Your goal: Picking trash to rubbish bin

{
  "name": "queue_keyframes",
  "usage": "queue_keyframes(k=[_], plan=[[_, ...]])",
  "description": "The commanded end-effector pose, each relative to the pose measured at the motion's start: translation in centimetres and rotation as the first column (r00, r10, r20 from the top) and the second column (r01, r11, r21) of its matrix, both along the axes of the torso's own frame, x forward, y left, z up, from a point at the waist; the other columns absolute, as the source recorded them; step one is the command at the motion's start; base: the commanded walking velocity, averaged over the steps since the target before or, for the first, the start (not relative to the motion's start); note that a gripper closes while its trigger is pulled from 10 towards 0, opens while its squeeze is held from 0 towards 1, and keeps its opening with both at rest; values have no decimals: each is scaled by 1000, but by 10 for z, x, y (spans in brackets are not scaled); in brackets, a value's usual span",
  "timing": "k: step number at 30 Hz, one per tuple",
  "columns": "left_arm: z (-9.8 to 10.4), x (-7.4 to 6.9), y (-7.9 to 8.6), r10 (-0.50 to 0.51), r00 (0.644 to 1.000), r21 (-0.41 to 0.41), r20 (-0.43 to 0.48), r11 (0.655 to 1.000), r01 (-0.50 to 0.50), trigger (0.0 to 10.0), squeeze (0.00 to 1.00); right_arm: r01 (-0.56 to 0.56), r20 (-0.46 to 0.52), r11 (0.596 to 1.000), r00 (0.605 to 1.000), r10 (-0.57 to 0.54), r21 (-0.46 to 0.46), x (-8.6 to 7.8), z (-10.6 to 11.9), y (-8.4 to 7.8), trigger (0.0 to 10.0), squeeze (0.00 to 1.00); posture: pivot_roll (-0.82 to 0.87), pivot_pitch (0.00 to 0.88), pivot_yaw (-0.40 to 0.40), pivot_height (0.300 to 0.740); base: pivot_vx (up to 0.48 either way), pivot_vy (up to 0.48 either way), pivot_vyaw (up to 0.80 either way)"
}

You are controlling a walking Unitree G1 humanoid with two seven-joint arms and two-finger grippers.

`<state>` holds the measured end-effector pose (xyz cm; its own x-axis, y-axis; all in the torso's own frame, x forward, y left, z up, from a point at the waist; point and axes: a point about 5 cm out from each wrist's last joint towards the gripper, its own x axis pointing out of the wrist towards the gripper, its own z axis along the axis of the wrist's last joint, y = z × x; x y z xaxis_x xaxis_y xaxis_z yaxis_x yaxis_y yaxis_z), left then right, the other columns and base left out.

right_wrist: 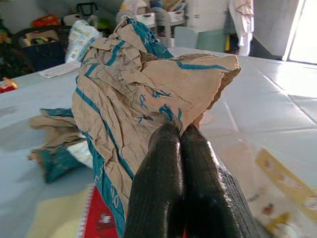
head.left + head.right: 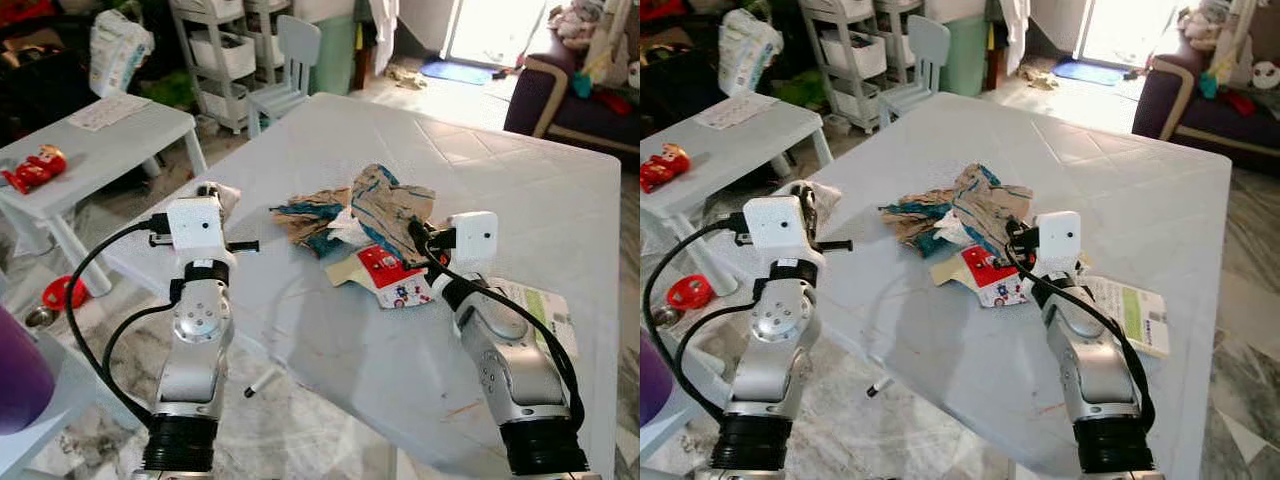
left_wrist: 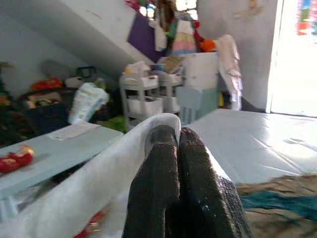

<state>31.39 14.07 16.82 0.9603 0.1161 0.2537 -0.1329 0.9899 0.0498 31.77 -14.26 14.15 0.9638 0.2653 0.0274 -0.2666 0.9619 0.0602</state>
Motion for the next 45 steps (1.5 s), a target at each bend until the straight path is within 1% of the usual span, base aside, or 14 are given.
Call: queue_keyframes(k=[1, 12, 14, 20, 29, 45], plan=[[-2, 1, -3, -16, 1000, -5, -23, 1000, 16, 0, 0, -2, 13, 1000, 1000, 2, 0, 1, 4, -1, 0, 0, -23, 0, -6, 740, 0, 0, 0], [-1, 3, -1, -16, 999, -9, -30, 1000, 16, 0, 0, 1, 15, 1000, 1000, -1, 0, 2, 4, -1, 0, 0, -24, 0, -6, 740, 0, 196, 0], [-1, 4, -1, -15, 999, -8, -29, 1000, 15, 0, 0, 15, 27, 1000, 1000, -15, 0, 2, 6, -2, 0, 0, -24, 0, -5, 740, 0, 255, 0], [3, 4, -3, -19, 1000, -12, -24, 1000, 18, 0, 0, 57, 56, 998, 997, -57, 1, 4, 12, -9, 0, 0, -26, 0, -4, 740, 0, 363, 0], [-2, 4, -2, -23, 999, -13, -41, 1000, 22, 0, 0, 79, 62, 997, 995, -79, -3, 8, 13, -14, 0, 0, -22, 0, -5, 740, 0, 390, 0], [-3, 5, -3, -33, 998, -5, -50, 999, 33, 0, 0, 77, 70, 997, 995, -76, -5, 9, 14, -15, 0, 0, -23, 0, -2, 740, 0, 437, 0]])
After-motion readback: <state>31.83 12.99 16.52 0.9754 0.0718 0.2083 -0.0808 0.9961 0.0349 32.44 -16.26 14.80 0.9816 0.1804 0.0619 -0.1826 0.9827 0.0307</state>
